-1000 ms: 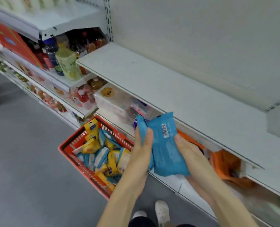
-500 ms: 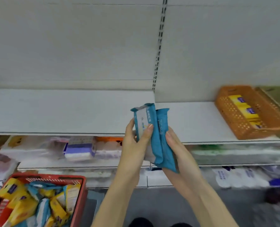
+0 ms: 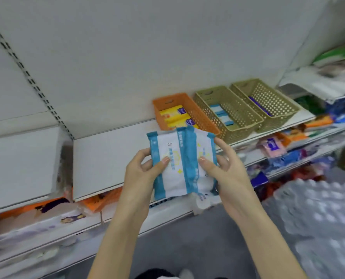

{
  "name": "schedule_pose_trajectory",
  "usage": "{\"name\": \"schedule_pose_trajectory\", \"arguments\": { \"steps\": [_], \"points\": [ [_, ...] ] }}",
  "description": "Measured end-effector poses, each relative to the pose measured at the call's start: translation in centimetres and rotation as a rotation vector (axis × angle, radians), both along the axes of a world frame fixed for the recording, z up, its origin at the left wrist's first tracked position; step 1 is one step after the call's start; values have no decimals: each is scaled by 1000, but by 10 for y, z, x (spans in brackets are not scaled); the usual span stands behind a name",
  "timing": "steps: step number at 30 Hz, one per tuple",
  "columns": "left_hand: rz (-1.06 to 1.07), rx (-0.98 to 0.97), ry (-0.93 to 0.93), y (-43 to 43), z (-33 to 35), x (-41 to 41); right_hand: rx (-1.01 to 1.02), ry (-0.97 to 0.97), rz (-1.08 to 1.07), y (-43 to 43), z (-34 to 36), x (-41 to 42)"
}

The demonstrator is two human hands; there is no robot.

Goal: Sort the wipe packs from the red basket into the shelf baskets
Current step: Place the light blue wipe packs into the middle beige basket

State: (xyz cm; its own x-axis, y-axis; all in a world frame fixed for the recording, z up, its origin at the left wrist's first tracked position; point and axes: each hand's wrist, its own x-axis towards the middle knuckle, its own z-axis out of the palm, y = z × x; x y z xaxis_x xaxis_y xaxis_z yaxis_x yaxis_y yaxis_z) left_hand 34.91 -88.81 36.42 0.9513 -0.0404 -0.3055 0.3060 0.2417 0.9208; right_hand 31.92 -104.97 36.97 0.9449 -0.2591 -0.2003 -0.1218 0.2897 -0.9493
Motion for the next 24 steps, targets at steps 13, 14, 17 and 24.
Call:
{"name": "schedule_pose_trajectory", "arguments": {
  "steps": [13,14,17,24],
  "points": [
    [-118,30,0,-152,-14,101,-174,104,-179,-170,-18,72],
    [-129,27,5,-162,-17,113,-172,108,-189,-180,-20,82],
    [-143,-1,44,-187,-24,148,-131,133,-207,-211,-25,110],
    [-87,90,69,-227,-43,216,-49,222,-253,-272,-43,163]
  ]
}}
